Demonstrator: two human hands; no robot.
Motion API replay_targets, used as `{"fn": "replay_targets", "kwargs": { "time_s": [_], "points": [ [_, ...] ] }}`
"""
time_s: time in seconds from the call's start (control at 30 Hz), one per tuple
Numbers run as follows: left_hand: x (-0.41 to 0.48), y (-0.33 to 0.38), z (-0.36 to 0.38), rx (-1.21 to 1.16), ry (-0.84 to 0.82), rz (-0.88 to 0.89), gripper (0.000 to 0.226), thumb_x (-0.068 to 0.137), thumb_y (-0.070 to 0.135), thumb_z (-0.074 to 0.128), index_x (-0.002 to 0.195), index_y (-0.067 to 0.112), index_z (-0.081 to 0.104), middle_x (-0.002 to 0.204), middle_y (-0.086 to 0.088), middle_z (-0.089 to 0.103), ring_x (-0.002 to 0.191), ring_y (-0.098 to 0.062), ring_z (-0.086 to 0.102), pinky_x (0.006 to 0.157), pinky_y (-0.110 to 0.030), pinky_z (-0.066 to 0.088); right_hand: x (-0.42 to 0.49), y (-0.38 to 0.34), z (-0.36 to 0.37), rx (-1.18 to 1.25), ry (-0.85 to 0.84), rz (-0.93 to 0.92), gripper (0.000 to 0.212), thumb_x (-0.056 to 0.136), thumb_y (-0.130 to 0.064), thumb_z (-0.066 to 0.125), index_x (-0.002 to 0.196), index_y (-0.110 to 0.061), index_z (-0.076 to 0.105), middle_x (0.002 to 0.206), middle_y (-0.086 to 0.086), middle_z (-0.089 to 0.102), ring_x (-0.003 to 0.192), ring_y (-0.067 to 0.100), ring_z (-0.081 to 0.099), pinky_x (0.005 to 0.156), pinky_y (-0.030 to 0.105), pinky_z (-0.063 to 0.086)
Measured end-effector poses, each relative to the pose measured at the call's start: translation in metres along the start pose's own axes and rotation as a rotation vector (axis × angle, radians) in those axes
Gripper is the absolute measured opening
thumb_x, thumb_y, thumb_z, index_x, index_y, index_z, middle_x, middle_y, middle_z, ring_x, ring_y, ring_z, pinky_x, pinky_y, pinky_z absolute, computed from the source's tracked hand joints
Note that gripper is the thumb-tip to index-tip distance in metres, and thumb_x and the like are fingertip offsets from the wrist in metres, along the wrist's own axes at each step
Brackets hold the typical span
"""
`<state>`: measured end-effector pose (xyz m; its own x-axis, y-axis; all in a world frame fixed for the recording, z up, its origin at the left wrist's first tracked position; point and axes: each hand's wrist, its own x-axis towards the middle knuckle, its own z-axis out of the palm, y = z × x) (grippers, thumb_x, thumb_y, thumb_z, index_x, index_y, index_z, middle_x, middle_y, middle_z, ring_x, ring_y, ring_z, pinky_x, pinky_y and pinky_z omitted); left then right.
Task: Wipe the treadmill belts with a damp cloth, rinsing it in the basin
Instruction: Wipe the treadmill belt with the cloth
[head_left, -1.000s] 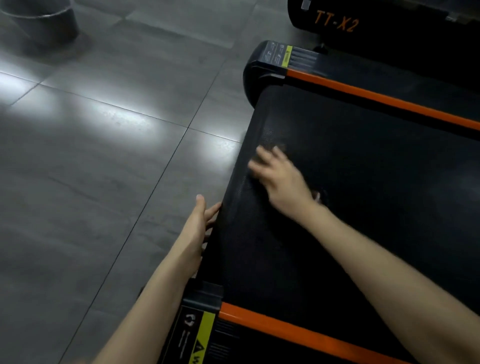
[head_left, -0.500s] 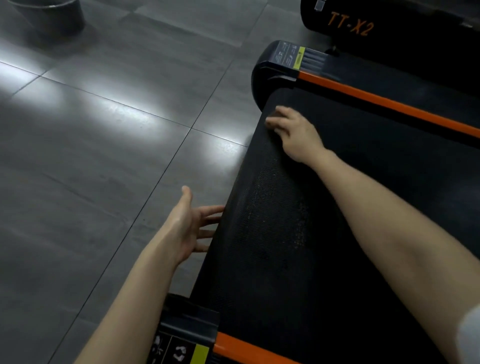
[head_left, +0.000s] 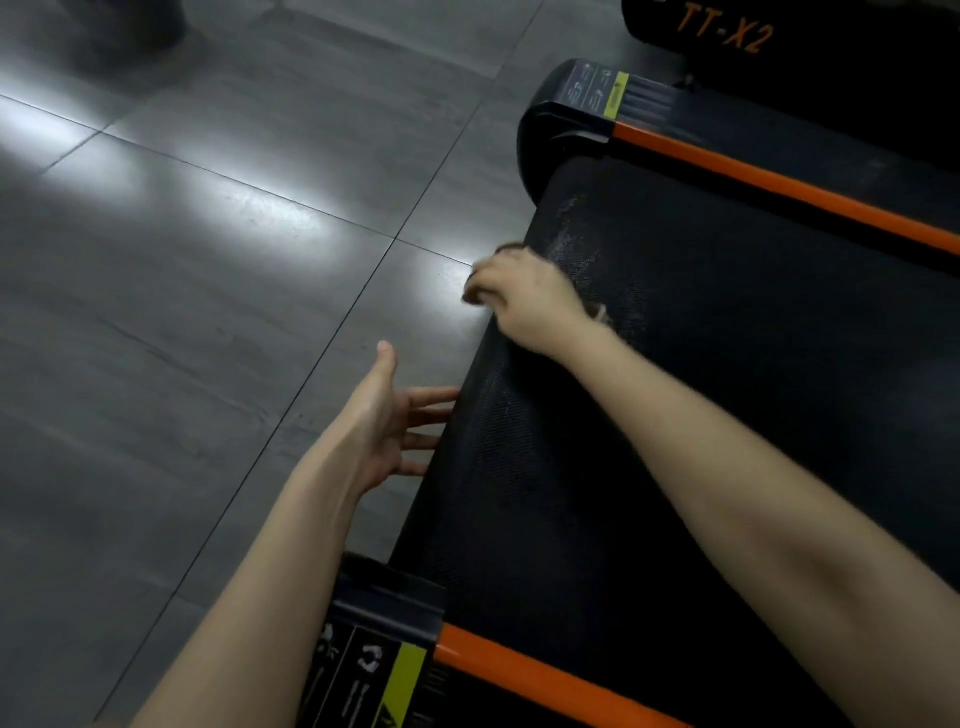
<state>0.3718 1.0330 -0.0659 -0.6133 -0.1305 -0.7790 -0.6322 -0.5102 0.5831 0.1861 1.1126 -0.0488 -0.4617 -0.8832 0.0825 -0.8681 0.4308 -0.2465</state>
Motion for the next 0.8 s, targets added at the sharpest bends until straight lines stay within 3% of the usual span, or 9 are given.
{"fn": "replay_targets", "kwargs": {
  "time_s": [0.1,0.2,0.3,0.4,0.6,0.73,0.8],
  "points": [
    [-0.01,-0.002,-0.002,-0.079,0.032,0.023,0.092,0.087,0.074,0.001,0.119,0.012,0.06,0.126,-0.014,0.058,0.112,-0.034,0.053,0.092,-0.051,0.041,-0.064,-0.05,0.004,0.105,-0.02,-0.054,0.024,0.088,-0.012,0.052,0.104,-0.016,0.07,0.125,0.002,0.061,0.122,0.035,0.047,0.107,0.038,0.027],
    [-0.019,-0.005,-0.01,-0.215,0.107,0.067,0.089,0.087,0.073,0.001,0.124,0.014,0.056,0.138,-0.016,0.049,0.121,-0.036,0.048,0.107,-0.062,0.024,-0.123,-0.088,0.008,0.202,-0.067,-0.163,0.032,0.089,-0.021,0.044,0.107,-0.016,0.07,0.13,0.004,0.058,0.128,0.037,0.044,0.111,0.048,0.023],
    [-0.032,-0.008,-0.014,-0.213,0.147,0.111,0.087,0.089,0.071,0.001,0.131,0.015,0.053,0.144,-0.014,0.044,0.129,-0.036,0.042,0.11,-0.062,0.019,-0.166,-0.098,-0.004,0.352,-0.184,-0.174,0.035,0.093,-0.024,0.044,0.123,-0.022,0.062,0.146,-0.006,0.042,0.143,0.022,0.019,0.118,0.038,0.008],
    [-0.045,-0.007,-0.006,-0.122,0.136,0.15,0.085,0.091,0.069,0.001,0.135,0.016,0.051,0.146,-0.013,0.042,0.134,-0.036,0.036,0.111,-0.059,0.019,-0.21,-0.085,-0.026,0.5,-0.297,-0.13,0.038,0.094,-0.02,0.047,0.13,-0.026,0.055,0.151,-0.012,0.029,0.145,0.007,0.004,0.119,0.034,-0.001],
    [-0.057,-0.006,0.013,0.032,0.067,0.187,0.082,0.091,0.068,0.001,0.139,0.021,0.048,0.15,-0.01,0.036,0.139,-0.034,0.029,0.112,-0.057,0.017,-0.302,-0.03,-0.062,0.486,-0.445,-0.013,0.045,0.096,-0.015,0.048,0.135,-0.035,0.047,0.153,-0.021,0.021,0.145,0.007,0.003,0.118,0.048,0.006],
    [-0.063,-0.01,0.025,0.064,-0.008,0.164,0.081,0.09,0.07,0.0,0.147,0.022,0.034,0.154,-0.006,0.029,0.142,-0.029,0.024,0.115,-0.056,0.013,-0.292,-0.046,-0.048,0.479,-0.279,-0.023,0.038,0.094,-0.028,0.046,0.13,-0.026,0.055,0.15,-0.009,0.034,0.145,0.014,0.013,0.117,0.048,0.017],
    [-0.065,-0.012,0.03,0.082,-0.014,0.169,0.079,0.091,0.069,0.001,0.15,0.023,0.026,0.156,-0.004,0.024,0.144,-0.026,0.019,0.117,-0.053,0.008,-0.26,-0.072,-0.027,0.459,-0.231,-0.098,0.035,0.093,-0.024,0.049,0.125,-0.019,0.06,0.146,-0.001,0.04,0.143,0.02,0.019,0.116,0.048,0.019]
  ]
}}
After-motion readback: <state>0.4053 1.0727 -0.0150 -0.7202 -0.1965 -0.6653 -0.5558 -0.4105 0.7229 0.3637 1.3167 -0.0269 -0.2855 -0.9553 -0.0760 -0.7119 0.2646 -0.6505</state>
